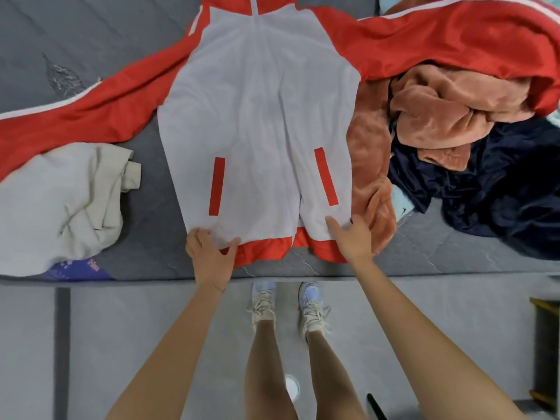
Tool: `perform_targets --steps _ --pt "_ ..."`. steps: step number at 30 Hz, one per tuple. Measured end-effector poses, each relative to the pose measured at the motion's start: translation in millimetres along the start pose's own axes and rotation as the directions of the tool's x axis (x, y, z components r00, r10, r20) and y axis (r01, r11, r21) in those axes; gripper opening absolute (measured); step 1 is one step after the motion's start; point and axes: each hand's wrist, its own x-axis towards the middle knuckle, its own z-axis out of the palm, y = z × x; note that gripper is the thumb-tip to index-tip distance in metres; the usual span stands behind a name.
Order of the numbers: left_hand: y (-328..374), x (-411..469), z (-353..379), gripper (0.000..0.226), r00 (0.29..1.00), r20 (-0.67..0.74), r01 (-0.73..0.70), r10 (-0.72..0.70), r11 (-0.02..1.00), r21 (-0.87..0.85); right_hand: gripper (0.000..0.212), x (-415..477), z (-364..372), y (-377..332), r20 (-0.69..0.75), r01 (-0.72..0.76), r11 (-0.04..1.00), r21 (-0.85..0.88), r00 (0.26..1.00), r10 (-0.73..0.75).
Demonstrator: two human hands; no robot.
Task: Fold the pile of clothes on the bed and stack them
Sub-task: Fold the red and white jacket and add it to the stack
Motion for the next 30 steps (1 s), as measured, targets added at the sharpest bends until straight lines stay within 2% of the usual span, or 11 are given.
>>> perform_targets --steps 2,3,7,11,14,16,18,20,25,30 --pt "0.4 -5.1 8.0 0.062 0.993 -0.114 0.035 -0.045 0.996 -0.085 0.018 -3.3 -1.5 0.1 0.055 0.048 0.997 0.064 0.997 -0.051" --pt "0.1 -6.2 10.9 0.058 0.990 -0.131 0.048 -0.061 0.994 -0.096 0.017 -4.3 -2.3 2.1 0.082 0.072 0.991 0.110 0.993 -0.081" --pt "0.1 -4.1 16.0 0.039 0.993 -0.116 0.012 -0.016 0.999 -0.031 0.034 -13.3 -4.1 10.2 0.145 0.131 0.967 0.216 0.976 -0.165" --pt "7.9 -2.3 14.1 0.016 0.999 -0.054 0.002 0.000 0.999 0.049 0.023 -21.4 -8.4 13.0 0.091 0.166 0.945 0.282 0.976 -0.199" --pt "8.0 -2.7 9.0 0.011 0.996 -0.088 0.002 0.002 0.999 0.049 0.021 -21.4 -17.2 8.8 0.074 0.170 0.942 0.290 0.977 -0.199" --pt "7.2 -6.9 1.1 0.008 0.987 -0.155 -0.045 0.038 0.998 -0.042 0.021 -19.7 -25.7 5.6 0.064 0.178 0.940 0.291 0.977 -0.205" --pt "7.3 -12.4 -10.4 0.016 0.975 -0.214 -0.093 0.055 0.981 -0.168 0.020 -19.5 -35.6 2.6 0.049 0.205 0.939 0.277 0.973 -0.227" --pt "7.4 -18.2 -24.2 0.017 0.971 -0.227 -0.129 0.073 0.962 -0.241 0.021 -20.4 -46.1 -1.3 0.034 0.239 0.940 0.243 0.966 -0.255" --pt "5.4 -22.8 -50.5 0.014 0.972 -0.199 -0.176 0.125 0.949 -0.260 0.017 -18.1 -67.2 -4.7 0.011 0.258 0.952 0.163 0.965 -0.263" --pt "-2.0 -24.6 -58.4 0.009 0.969 -0.221 -0.178 0.115 0.940 -0.291 0.023 -16.1 -72.8 0.9 -0.041 0.217 0.969 0.117 0.976 -0.214"
